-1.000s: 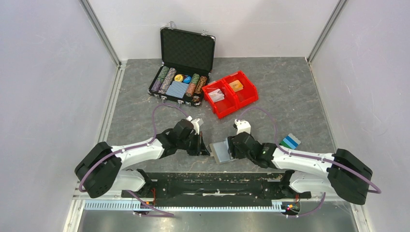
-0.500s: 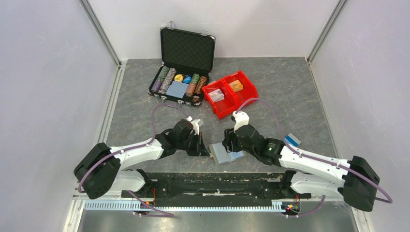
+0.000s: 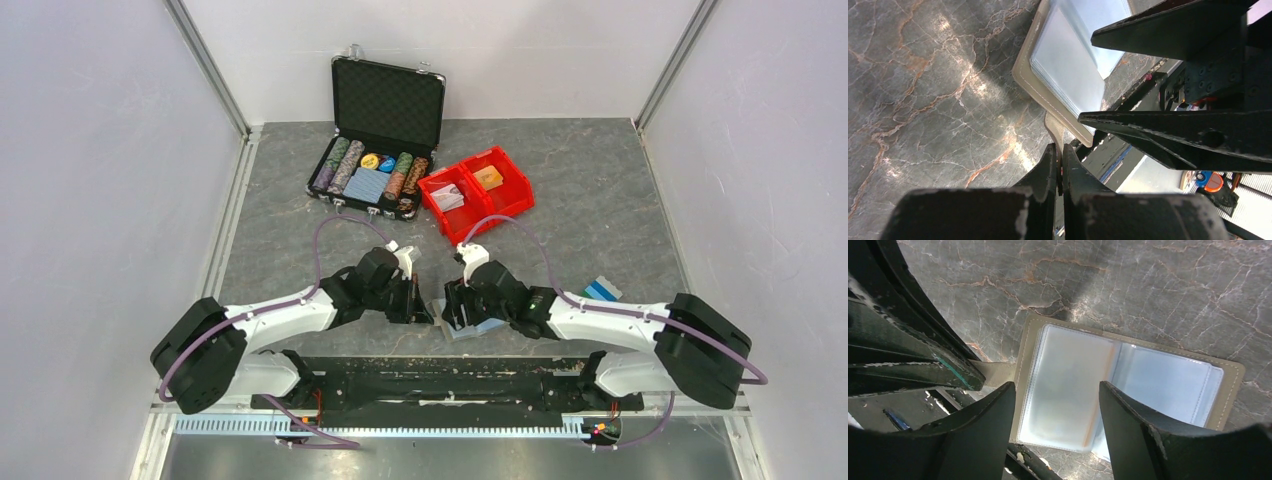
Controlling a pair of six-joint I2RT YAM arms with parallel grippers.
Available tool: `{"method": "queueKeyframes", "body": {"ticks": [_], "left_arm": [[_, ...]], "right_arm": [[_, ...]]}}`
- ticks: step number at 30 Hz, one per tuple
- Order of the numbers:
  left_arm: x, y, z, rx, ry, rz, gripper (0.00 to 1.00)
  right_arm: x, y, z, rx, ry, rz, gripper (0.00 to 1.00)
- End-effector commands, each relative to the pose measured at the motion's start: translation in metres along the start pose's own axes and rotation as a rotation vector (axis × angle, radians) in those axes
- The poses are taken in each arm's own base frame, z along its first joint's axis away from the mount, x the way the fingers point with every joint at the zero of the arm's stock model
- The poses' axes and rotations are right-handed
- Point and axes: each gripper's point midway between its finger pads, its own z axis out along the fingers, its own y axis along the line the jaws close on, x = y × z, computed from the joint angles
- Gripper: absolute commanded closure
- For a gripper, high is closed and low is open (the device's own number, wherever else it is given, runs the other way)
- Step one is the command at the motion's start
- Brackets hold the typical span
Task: Take the credit cards out of the card holder
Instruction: Remove the credit card from the card holder.
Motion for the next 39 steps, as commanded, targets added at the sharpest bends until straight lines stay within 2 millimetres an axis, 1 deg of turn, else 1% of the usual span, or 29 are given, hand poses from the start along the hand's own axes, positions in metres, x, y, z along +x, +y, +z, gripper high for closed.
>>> {"method": "queueKeyframes", "body": {"ticks": [1,8,15,19,20,24,27,32,35,37,39], "left_arm": [[-0.001,-0.009,-0.004,0.048,-0.005,0.055,0.98],[-0.002,-0.01,-0.004,0.049,-0.004,0.059,0.98],[0.0,-0.008,-0.004,0.046,-0.003,0.048,0.98],[0.001,-0.007,-0.004,0.042,-0.005,0.049,0.98],[0.0,-0.008,-0.004,0.043,-0.008,0.05,0.98],[0.0,-0.007,-0.003,0.041,-0.004,0.05,0.98],[0.002,-0.006,-0.004,0.038,-0.001,0.05,0.98],[0.003,-0.002,-0.005,0.019,-0.006,0.051,0.98],[0.003,0.001,-0.006,0.005,-0.008,0.048,0.97],[0.004,0.002,-0.007,0.002,-0.009,0.044,0.95],[0.004,0.003,-0.007,-0.002,-0.011,0.041,0.9]], "right_arm": [[0.003,0.003,0.005,-0.035,-0.006,-0.008,0.36],[0.016,-0.012,0.008,0.026,0.021,-0.014,0.42],[0.02,-0.024,0.007,0.08,0.025,-0.021,0.44],[0.014,-0.035,0.001,0.145,-0.004,-0.029,0.44],[0.017,-0.041,-0.002,0.176,0.011,-0.033,0.44],[0.016,-0.062,-0.012,0.299,0.017,-0.052,0.44],[0.012,-0.072,-0.021,0.361,0.013,-0.057,0.44],[-0.002,-0.082,-0.039,0.438,-0.028,-0.052,0.44],[-0.008,-0.086,-0.045,0.458,-0.045,-0.049,0.44],[-0.011,-0.088,-0.048,0.464,-0.051,-0.044,0.44],[-0.015,-0.089,-0.051,0.463,-0.062,-0.038,0.44]]}}
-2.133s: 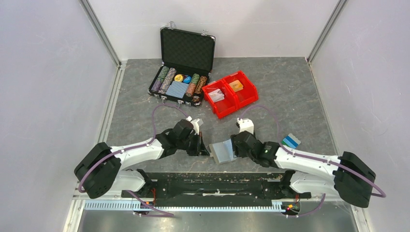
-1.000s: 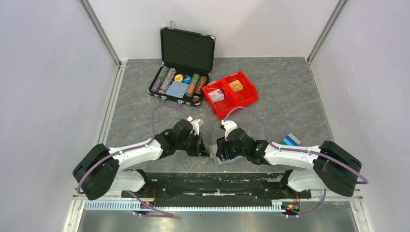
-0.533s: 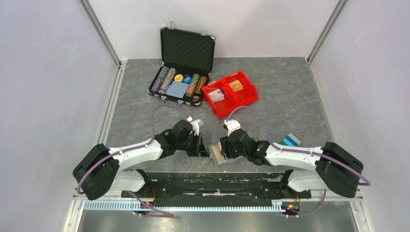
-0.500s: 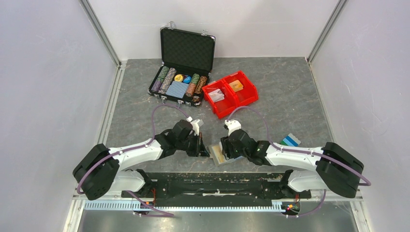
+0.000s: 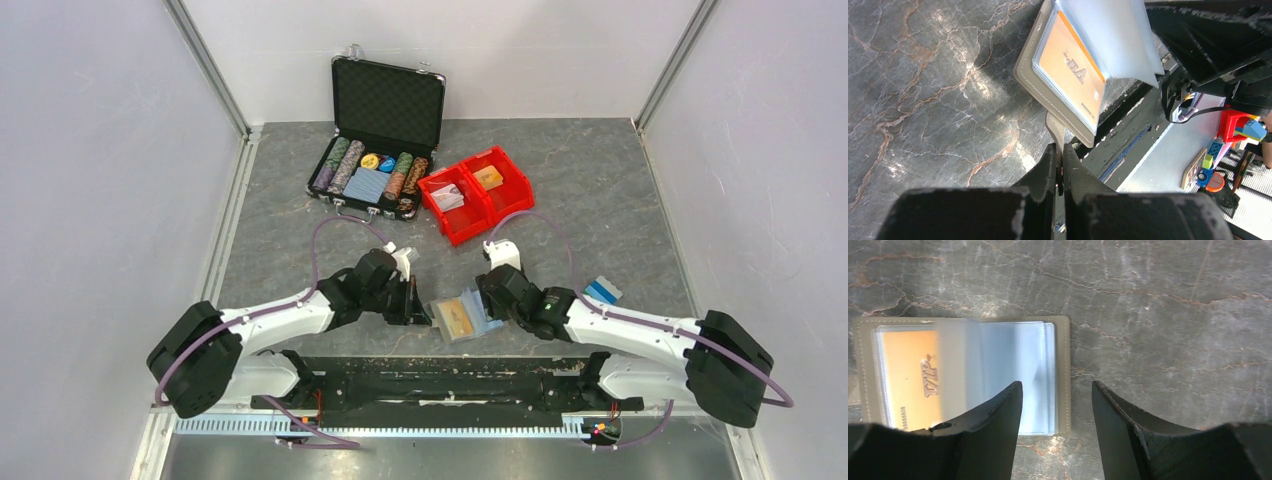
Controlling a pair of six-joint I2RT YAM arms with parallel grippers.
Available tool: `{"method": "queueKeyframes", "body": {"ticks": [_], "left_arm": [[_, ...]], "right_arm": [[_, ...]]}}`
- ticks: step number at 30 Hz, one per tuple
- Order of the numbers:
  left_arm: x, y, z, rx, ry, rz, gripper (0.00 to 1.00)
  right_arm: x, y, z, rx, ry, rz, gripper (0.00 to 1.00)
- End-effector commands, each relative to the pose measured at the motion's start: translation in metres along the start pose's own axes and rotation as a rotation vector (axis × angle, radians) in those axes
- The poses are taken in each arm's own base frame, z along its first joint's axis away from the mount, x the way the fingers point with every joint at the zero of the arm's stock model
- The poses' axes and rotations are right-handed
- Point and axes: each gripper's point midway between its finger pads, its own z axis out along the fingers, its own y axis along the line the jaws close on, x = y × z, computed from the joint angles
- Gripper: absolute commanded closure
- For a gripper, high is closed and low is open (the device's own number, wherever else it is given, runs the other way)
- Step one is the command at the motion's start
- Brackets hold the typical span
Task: Take the credit cards out of the card holder
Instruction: Remove the credit card from the card holder.
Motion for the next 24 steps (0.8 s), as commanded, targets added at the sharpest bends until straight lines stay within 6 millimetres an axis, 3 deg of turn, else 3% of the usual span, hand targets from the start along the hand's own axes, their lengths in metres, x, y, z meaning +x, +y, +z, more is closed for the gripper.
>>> {"method": "queueKeyframes", "body": {"ticks": [1,4,9,12,15,17,20,24], "left_arm": [[0.002,0.001,-0.004,0.003,-0.01,0.041,0.88],[0.002,0.005,-0.004,-0.017,-0.01,0.037,0.82],[0.001,0.004,-0.004,-0.013,-0.013,0.039,0.83],[0.0,0.001,-0.004,0.0,-0.016,0.037,0.84],[-0.001,-0.001,-0.004,0.007,-0.018,0.034,0.85],[-0.001,-0.002,-0.004,0.011,-0.018,0.033,0.86],[0.0,-0.001,-0.004,0.01,-0.017,0.03,0.87],[0.0,-0.001,-0.005,0.01,-0.022,0.032,0.89]], "right_arm": [[-0.026,-0.009,-0.01,0.035,-0.06,0.024,0.45],[-0.039,0.002,-0.019,-0.029,-0.085,0.048,0.47],[-0.068,0.058,-0.042,-0.352,-0.178,0.102,0.58],[-0.076,0.092,-0.056,-0.547,-0.217,0.134,0.62],[-0.068,0.112,-0.054,-0.618,-0.187,0.125,0.62],[-0.058,0.114,-0.045,-0.601,-0.152,0.105,0.58],[-0.044,0.108,-0.03,-0.538,-0.12,0.087,0.43],[-0.032,0.106,-0.017,-0.506,-0.082,0.065,0.35]]}}
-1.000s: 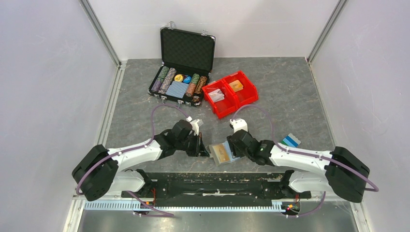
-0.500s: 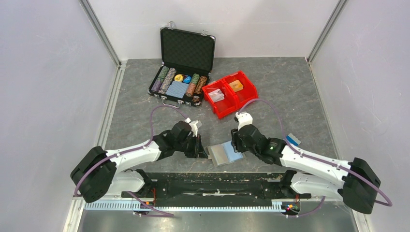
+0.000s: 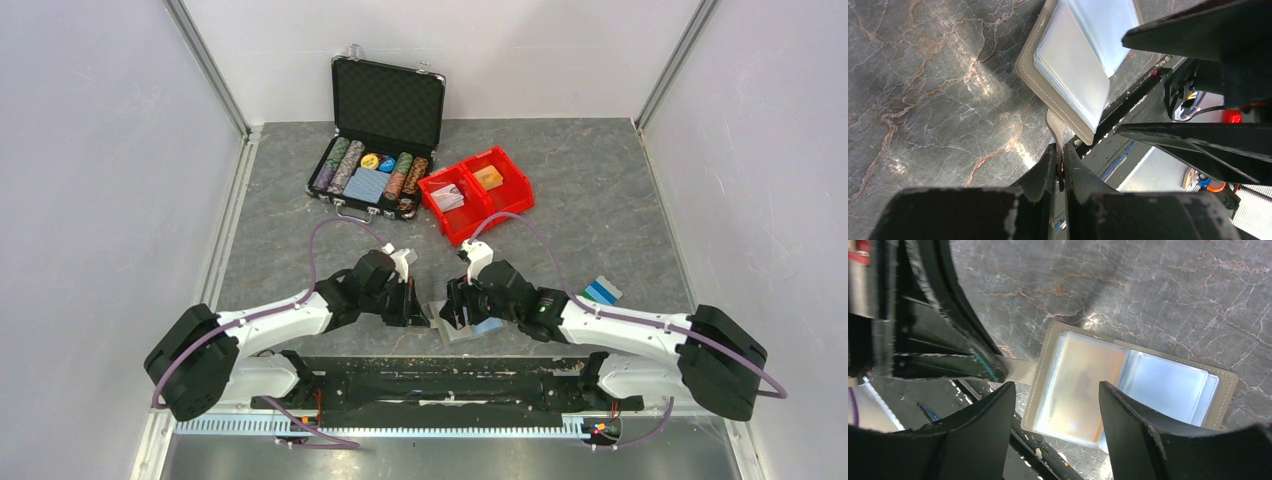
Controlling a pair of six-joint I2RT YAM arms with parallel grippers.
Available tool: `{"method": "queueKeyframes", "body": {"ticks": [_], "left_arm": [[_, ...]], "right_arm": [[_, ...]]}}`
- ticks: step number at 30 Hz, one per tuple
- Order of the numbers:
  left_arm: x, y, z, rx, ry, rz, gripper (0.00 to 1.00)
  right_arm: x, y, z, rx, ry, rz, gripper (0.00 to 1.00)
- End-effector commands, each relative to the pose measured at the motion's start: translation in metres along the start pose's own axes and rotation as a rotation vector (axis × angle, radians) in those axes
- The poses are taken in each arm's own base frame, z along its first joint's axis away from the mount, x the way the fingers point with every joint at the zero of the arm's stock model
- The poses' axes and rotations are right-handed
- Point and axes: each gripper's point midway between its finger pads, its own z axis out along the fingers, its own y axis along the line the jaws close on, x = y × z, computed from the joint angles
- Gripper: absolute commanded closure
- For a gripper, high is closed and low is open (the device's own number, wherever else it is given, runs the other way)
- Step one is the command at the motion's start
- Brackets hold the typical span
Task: Take the credit cards out of the card holder
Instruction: Remove the credit card from the card holder.
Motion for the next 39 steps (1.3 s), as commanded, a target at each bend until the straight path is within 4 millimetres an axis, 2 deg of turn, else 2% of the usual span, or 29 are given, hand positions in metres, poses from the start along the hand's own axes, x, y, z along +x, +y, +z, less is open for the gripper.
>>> {"method": "queueKeyframes", "body": {"ticks": [1,13,21,32,39], "left_arm": [[-0.003,-0.004,-0.003,0.024,-0.027,0.035,0.89],[-0.003,-0.004,-0.003,0.024,-0.029,0.037,0.91],[-0.003,-0.003,-0.004,0.017,-0.033,0.038,0.92],[-0.001,0.005,-0.004,-0.017,-0.031,0.035,0.92],[-0.002,0.011,-0.005,-0.054,-0.039,0.03,0.9]], "right_arm": [[0.004,-0.001,0.009,0.001,0.003,-0.019,0.34],[0.037,-0.021,0.024,0.107,0.103,-0.055,0.34],[0.042,-0.041,0.023,0.207,0.111,-0.071,0.42],[0.039,-0.077,-0.003,0.407,0.104,-0.101,0.42],[0.041,-0.09,-0.013,0.48,0.108,-0.101,0.43]]}}
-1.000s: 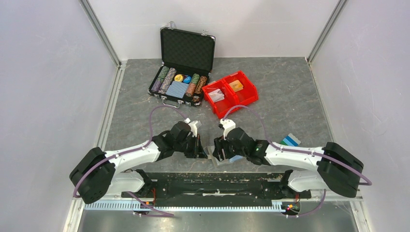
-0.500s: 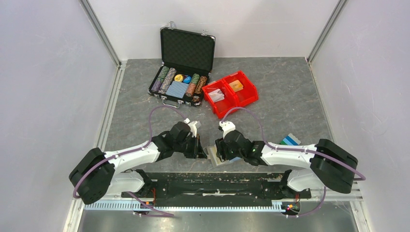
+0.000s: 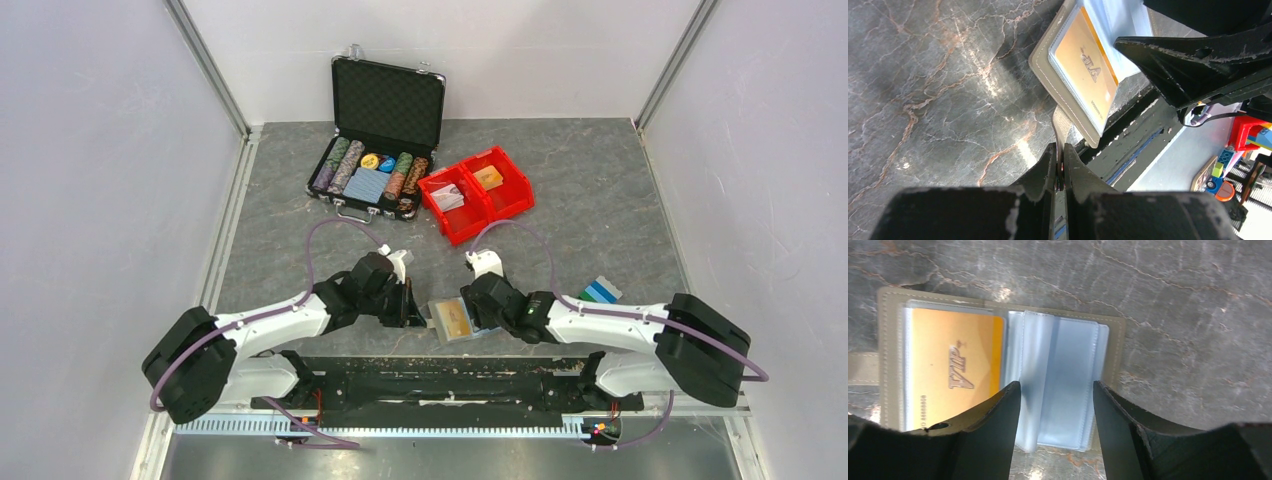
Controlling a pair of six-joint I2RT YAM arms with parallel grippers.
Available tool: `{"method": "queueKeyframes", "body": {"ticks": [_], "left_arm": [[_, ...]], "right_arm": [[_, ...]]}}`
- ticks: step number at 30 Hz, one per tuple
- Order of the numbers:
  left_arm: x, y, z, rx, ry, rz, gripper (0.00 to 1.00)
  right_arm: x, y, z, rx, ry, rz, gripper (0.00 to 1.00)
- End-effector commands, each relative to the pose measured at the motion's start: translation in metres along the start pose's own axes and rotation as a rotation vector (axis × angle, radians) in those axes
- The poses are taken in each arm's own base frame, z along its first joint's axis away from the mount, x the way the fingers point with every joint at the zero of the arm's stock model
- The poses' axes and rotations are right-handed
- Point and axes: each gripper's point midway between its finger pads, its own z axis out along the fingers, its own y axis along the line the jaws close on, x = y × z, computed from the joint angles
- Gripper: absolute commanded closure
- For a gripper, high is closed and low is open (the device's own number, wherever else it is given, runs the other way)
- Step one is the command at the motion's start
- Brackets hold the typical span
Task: Take the credit cards out of the card holder
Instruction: Remove the credit card from the card holder.
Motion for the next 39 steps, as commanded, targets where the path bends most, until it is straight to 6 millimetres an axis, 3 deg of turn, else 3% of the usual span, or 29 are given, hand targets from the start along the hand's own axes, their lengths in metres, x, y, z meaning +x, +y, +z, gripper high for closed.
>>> {"method": "queueKeyframes", "body": {"ticks": [1,8,15,18,22,28,39], "left_arm": [[-0.004,0.002,-0.004,-0.021,-0.023,0.033,0.88],[-0.007,0.001,-0.004,-0.029,-0.025,0.029,0.81],[-0.02,0.006,-0.011,-0.116,-0.059,0.005,0.65],[-0.037,-0.006,-0.017,-0.11,-0.105,0.011,0.65],[-0.06,-0.035,-0.017,-0.033,-0.141,0.026,0.69],[-0.075,-0.059,0.011,0.075,-0.12,0.001,0.82],[-0.08,-0.08,0.066,0.237,-0.024,-0.027,0.88]], "right_arm": [[-0.004,-0.018,-0.008,0.089,-0.021,0.001,0.42],[-0.005,-0.024,-0.013,0.11,-0.031,0.01,0.43],[-0.006,-0.022,-0.015,0.093,-0.038,0.019,0.43],[-0.007,-0.021,-0.016,0.086,-0.047,0.024,0.43],[-0.008,-0.022,-0.017,0.079,-0.065,0.033,0.43],[-0.006,-0.022,-0.017,0.076,-0.06,0.034,0.43],[-0.014,-0.026,-0.026,0.084,-0.096,0.055,0.43]]}}
